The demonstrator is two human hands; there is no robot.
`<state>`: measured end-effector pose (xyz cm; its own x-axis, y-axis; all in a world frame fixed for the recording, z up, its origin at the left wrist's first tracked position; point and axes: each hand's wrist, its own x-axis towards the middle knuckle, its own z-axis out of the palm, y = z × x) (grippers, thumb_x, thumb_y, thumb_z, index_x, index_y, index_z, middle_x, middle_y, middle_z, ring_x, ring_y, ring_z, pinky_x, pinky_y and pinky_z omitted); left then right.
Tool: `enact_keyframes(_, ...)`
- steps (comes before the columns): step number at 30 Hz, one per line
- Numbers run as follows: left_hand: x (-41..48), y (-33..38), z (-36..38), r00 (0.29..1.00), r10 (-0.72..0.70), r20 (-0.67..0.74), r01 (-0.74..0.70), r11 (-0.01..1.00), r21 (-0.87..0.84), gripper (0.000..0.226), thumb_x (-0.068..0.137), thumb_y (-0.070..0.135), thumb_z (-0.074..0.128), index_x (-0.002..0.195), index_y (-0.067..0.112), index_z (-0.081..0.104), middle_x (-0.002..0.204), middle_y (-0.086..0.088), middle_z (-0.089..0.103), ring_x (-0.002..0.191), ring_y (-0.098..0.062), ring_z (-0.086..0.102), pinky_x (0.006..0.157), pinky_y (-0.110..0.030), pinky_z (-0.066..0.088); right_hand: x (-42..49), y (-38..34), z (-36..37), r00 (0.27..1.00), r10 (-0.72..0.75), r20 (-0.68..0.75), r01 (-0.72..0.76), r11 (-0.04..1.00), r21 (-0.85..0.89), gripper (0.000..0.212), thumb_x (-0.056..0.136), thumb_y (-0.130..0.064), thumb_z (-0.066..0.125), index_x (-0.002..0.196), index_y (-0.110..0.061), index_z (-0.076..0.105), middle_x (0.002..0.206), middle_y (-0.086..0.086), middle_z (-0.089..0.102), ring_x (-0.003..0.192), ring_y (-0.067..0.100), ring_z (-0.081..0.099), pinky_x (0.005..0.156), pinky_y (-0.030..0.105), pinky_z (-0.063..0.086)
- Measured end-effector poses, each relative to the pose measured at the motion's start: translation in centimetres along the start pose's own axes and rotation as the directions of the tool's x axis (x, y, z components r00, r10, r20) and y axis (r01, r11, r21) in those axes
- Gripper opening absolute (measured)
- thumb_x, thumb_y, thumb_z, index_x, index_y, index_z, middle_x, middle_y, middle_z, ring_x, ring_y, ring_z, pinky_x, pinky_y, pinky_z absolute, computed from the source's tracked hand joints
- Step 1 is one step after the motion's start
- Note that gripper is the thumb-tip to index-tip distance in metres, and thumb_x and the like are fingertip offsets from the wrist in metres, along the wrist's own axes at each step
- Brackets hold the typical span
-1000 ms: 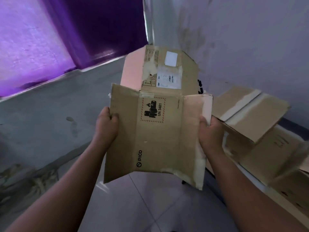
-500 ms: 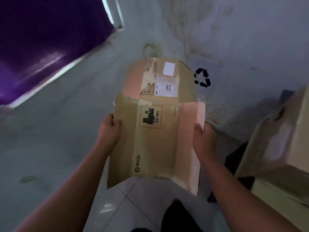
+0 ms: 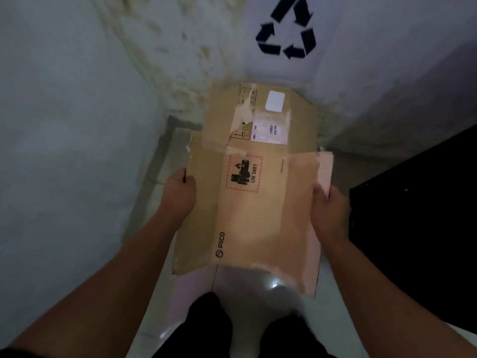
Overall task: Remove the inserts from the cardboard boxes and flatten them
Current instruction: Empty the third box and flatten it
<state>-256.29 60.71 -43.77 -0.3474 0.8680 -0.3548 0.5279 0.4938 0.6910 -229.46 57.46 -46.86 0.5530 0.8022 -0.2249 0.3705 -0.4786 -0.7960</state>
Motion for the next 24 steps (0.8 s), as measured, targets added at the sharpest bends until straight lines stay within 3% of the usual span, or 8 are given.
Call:
enact_keyframes(2,3.2,-2.7,3.7,0.999,0.025,0.042,-0.024,1.000,-0.010,0.022,0.096,0.009,0.037,0.096,0.011,0.059,0.085,-0.010,0.063,0.069,-0.019,0.058,0.057,-0.028,0.047,2.3,3.6,2.7,0.999,0.006,-0.035,-0.006,1.000,-0.006,0.024,0.096,-0.019,0.054,0.092,0.001,0.066,0.083,0.007,0.062,0.079,0.016,0.058,0.065,0.023,0.036)
enact_keyframes(4,6.1,-5.7,7.5,0.997,0.026,0.078,-0.023,0.999,-0.031,0.026,0.095,0.009,0.037,0.102,0.006,0.062,0.094,-0.017,0.066,0.081,-0.031,0.062,0.071,-0.041,0.053,4.6,7.3,5.4,0.999,0.018,-0.039,-0.018,1.000,-0.014,0.021,0.096,-0.020,0.054,0.092,-0.003,0.065,0.084,0.007,0.063,0.077,0.016,0.057,0.059,0.022,0.036)
enact_keyframes(6,8.7,-8.9,11.1,0.997,0.005,0.081,-0.003,1.000,-0.029,0.026,0.096,0.009,0.037,0.102,0.006,0.062,0.094,-0.016,0.065,0.085,-0.033,0.062,0.073,-0.040,0.052,6.7,10.9,8.2,0.999,0.034,-0.033,-0.035,0.999,-0.037,0.019,0.096,-0.021,0.053,0.090,-0.006,0.064,0.083,0.007,0.061,0.076,0.017,0.055,0.056,0.021,0.035)
enact_keyframes(8,11.0,-12.2,14.2,0.997,-0.020,0.068,0.022,1.000,-0.020,0.026,0.096,0.010,0.037,0.101,0.008,0.062,0.097,-0.015,0.065,0.088,-0.032,0.062,0.074,-0.039,0.052,8.5,14.6,10.8,0.999,0.035,-0.032,-0.037,0.997,-0.062,0.023,0.096,-0.022,0.054,0.094,-0.002,0.065,0.084,0.008,0.062,0.078,0.019,0.057,0.063,0.023,0.037)
enact_keyframes(12,13.9,-17.5,19.0,0.999,-0.014,0.040,0.010,0.996,0.086,0.031,0.096,0.010,0.036,0.117,0.002,0.058,0.112,-0.019,0.063,0.098,-0.035,0.059,0.083,-0.039,0.048,10.4,20.9,14.9,0.998,0.057,-0.016,-0.058,0.994,-0.096,0.023,0.095,-0.025,0.053,0.101,-0.005,0.064,0.091,0.009,0.064,0.084,0.026,0.061,0.069,0.030,0.045)
enact_keyframes(15,15.2,-19.8,21.4,0.999,0.000,0.052,-0.008,0.989,0.148,0.035,0.097,0.012,0.037,0.129,0.003,0.048,0.119,-0.020,0.059,0.105,-0.036,0.056,0.079,-0.033,0.038,11.3,24.2,16.6,0.995,0.096,-0.019,-0.098,0.979,-0.179,0.026,0.095,-0.024,0.053,0.113,-0.006,0.057,0.107,0.017,0.065,0.096,0.033,0.061,0.077,0.034,0.046)
enact_keyframes(19,16.6,-22.4,22.2,1.000,0.006,0.023,-0.010,0.981,0.195,0.048,0.097,0.014,0.040,0.144,0.014,0.029,0.120,-0.023,0.057,0.099,-0.036,0.056,0.079,-0.035,0.039,12.8,26.6,17.5,0.994,0.104,0.015,-0.092,0.930,-0.356,0.036,0.096,-0.029,0.050,0.120,-0.003,0.049,0.119,0.024,0.059,0.107,0.041,0.057,0.083,0.040,0.046)
enact_keyframes(24,18.7,-25.6,23.5,0.965,-0.124,0.230,0.025,0.920,0.392,0.094,0.088,0.045,0.058,0.151,0.021,-0.007,0.149,-0.024,0.028,0.131,-0.044,0.036,0.107,-0.054,0.033,13.9,28.5,19.7,0.962,0.269,0.042,-0.214,0.844,-0.492,0.055,0.098,-0.039,0.041,0.143,-0.009,0.029,0.137,0.024,0.041,0.122,0.041,0.045,0.096,0.046,0.041)
